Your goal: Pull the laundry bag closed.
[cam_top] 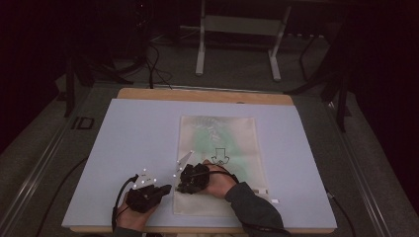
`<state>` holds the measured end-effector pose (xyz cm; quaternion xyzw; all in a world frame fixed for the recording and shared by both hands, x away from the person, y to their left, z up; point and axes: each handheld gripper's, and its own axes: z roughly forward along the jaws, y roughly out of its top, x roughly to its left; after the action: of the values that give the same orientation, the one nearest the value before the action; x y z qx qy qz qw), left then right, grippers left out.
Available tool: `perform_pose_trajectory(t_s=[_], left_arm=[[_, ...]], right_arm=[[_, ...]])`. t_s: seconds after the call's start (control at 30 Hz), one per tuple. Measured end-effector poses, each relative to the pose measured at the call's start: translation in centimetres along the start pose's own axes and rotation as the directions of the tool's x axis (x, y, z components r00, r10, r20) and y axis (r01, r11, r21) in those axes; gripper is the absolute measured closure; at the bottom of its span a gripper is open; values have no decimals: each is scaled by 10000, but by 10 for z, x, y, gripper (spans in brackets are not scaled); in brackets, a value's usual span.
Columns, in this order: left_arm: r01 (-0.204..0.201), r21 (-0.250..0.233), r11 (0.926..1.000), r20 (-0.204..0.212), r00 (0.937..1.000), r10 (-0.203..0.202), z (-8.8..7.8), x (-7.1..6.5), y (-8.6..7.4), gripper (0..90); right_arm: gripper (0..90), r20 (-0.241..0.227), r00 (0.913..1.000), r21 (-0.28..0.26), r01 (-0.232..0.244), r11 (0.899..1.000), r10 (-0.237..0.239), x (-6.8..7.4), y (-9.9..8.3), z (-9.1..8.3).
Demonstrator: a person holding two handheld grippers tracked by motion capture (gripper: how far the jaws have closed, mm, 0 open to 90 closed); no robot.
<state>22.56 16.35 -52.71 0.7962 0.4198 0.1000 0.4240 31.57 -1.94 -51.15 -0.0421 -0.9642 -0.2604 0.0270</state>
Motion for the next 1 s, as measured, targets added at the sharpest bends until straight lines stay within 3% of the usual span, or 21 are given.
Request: perform_pose_trajectory(t_s=[0.03,0.07,0.2,0.23,0.3,0.37,0.57,0.73,0.77,1.0], left_arm=[[0,0,10000,0,10000,0,0,0,0,893],[-343,57,9994,36,9994,343,1,-2,0,893],[-828,224,9963,141,9965,825,4,-5,-1,893],[-1084,322,9936,275,9938,1075,6,-6,-1,893],[-1198,336,9922,350,9923,1186,6,-7,-1,893],[-1634,466,9855,325,9863,1620,8,-9,-1,893],[-2148,666,9744,336,9765,2129,12,-11,-1,893],[-2245,600,9726,416,9741,2223,13,-9,-1,893],[-2384,593,9693,465,9707,2359,13,-9,-1,893],[-2638,475,9634,610,9635,2608,12,-10,-1,893]], right_arm=[[817,0,10000,0,0,10000,0,0,0,0],[817,-11,10000,-12,7,10000,-7,0,0,0],[817,-30,10000,12,-9,10000,9,0,0,0],[817,-36,10000,-9,-30,10000,30,0,0,0],[817,-49,10000,-15,-49,10000,49,0,0,1],[817,-89,9999,-34,-75,10000,75,0,0,1],[817,-102,9999,-58,-74,10000,74,-1,-1,1],[817,-114,9999,-47,-80,10000,79,-1,-1,1],[817,-133,9999,-33,-64,10000,63,-1,-1,1],[817,-155,9999,-31,-29,10000,28,-1,-1,1]])
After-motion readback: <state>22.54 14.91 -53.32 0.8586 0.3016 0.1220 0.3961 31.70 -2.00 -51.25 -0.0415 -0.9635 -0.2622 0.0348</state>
